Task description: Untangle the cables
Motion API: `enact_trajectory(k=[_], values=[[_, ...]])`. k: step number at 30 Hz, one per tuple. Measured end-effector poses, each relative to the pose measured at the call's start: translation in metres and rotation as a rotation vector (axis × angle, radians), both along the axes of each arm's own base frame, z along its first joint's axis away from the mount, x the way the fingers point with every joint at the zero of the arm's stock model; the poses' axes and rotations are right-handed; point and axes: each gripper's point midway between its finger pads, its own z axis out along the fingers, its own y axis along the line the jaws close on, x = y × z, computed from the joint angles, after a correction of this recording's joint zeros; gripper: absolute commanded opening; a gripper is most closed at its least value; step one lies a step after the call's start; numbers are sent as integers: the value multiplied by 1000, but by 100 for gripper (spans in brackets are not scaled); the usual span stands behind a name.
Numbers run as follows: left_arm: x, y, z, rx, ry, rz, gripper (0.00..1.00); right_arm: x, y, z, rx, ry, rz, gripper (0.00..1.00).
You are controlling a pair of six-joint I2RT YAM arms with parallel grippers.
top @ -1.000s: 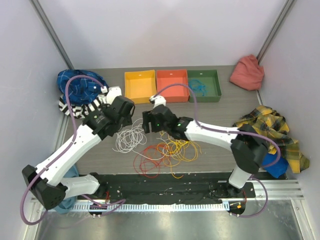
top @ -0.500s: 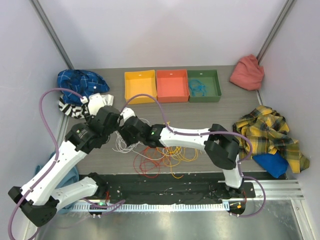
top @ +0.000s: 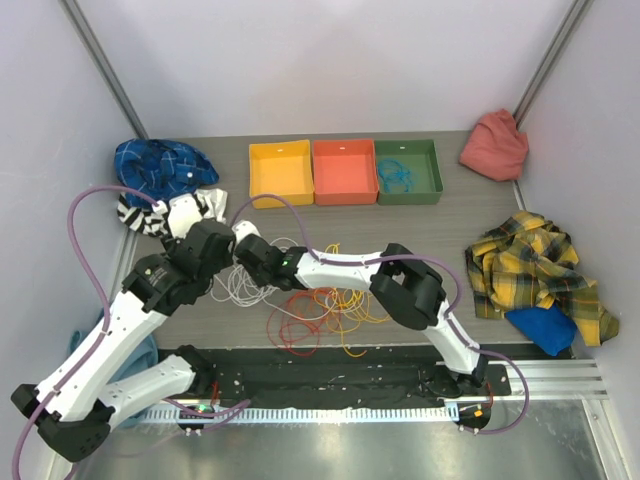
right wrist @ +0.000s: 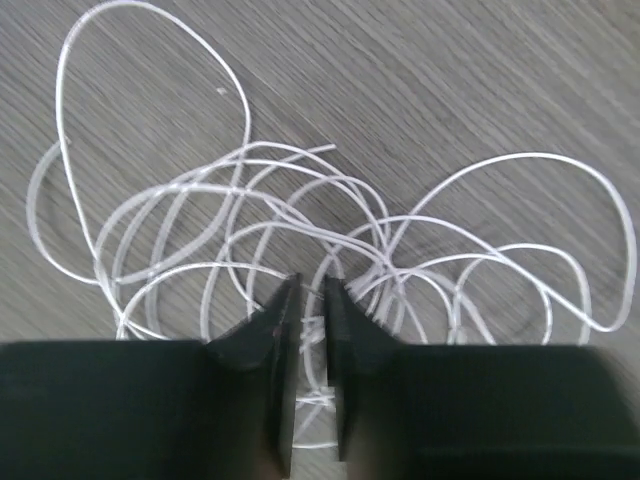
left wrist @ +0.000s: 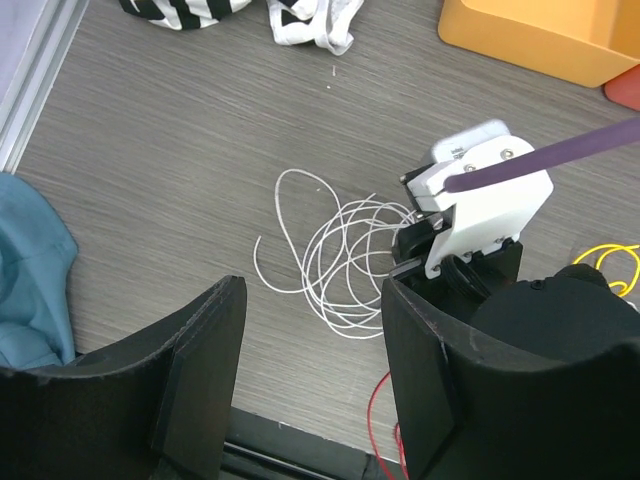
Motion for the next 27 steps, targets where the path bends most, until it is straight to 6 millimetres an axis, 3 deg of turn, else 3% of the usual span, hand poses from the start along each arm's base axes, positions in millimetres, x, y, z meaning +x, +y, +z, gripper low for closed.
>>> enact_trajectory(k=[6,9,11,13,15,16,17,19,21,25,27], values=[[-1,1,2,-12,-10,4,61,9,-12,6,-36,-56,-42,1],[-1,1,2,-13,-11,4,61,10,-34,29,-56,-102,-71,1],[0,0,2,-15,-14,4,60,10,-49,62,-36,-149,-90,1],[2,-2,0,-16,-14,2,60,9,-65,111,21,-207,-111,1],[5,-5,-5,-12,-6,-3,67,7,-77,164,116,-265,-135,17],[8,-8,-10,-8,4,-8,71,7,-83,188,164,-289,-150,32],[11,-11,-17,-1,21,-14,73,6,-88,208,206,-309,-166,37],[17,-18,-32,6,69,-30,72,8,-93,226,263,-324,-197,41],[29,-24,-54,4,149,-29,62,7,-97,218,263,-318,-212,41],[58,-21,-103,18,341,9,51,0,-115,155,130,-256,-215,38],[69,-16,-123,13,410,22,47,-4,-124,136,83,-238,-215,37]])
